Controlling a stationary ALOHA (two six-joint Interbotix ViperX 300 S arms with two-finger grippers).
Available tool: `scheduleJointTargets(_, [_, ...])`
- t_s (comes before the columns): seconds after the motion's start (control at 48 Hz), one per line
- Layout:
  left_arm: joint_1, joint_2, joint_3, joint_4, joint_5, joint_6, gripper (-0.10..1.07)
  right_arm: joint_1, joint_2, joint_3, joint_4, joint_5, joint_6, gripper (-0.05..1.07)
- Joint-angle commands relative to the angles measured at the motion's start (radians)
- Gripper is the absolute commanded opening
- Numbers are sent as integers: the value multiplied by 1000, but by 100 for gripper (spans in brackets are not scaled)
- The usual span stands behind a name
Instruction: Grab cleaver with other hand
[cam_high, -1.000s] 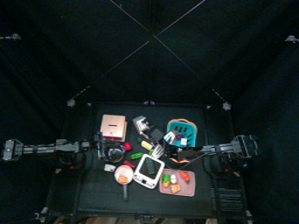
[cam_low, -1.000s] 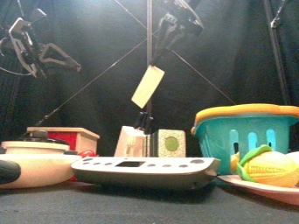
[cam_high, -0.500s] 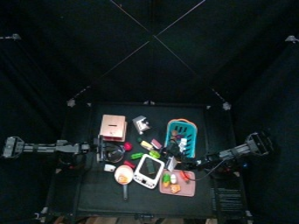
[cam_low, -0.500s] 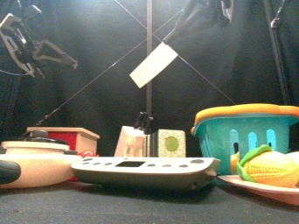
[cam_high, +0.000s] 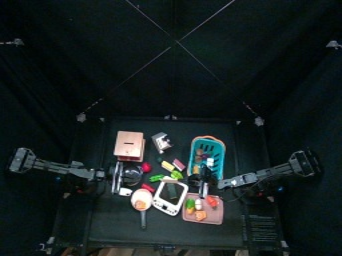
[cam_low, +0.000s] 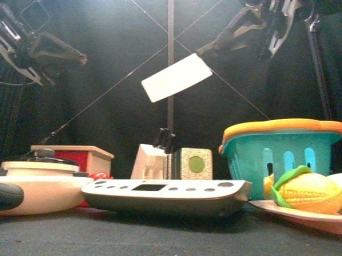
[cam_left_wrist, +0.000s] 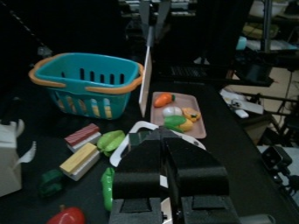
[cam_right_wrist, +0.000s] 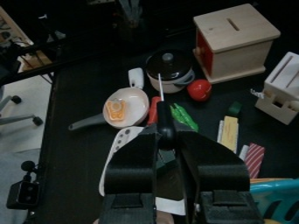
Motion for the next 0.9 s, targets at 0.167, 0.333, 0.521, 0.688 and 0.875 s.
scheduleJointTargets(0.167, [-5,106,-69,3,-89,0,77,-3,-26,-9,-8,-9,-2,43])
scheduleJointTargets(0.333, [0,158,-104,-3,-138,2,77,-3,-23,-12,-9,-9,-2,43])
scheduleJointTargets(0.521, [34,239,-144,-3,-167,3,77,-3,-23,-14,-14,-9,-2,43])
scheduleJointTargets(0.688, [60,311,-179,-2,-210,6,77,-3,-21,-14,-14,-11,-2,43])
scheduleJointTargets(0.875, [97,382,-209,-2,-262,6,77,2,-21,-14,-14,-20,-2,42])
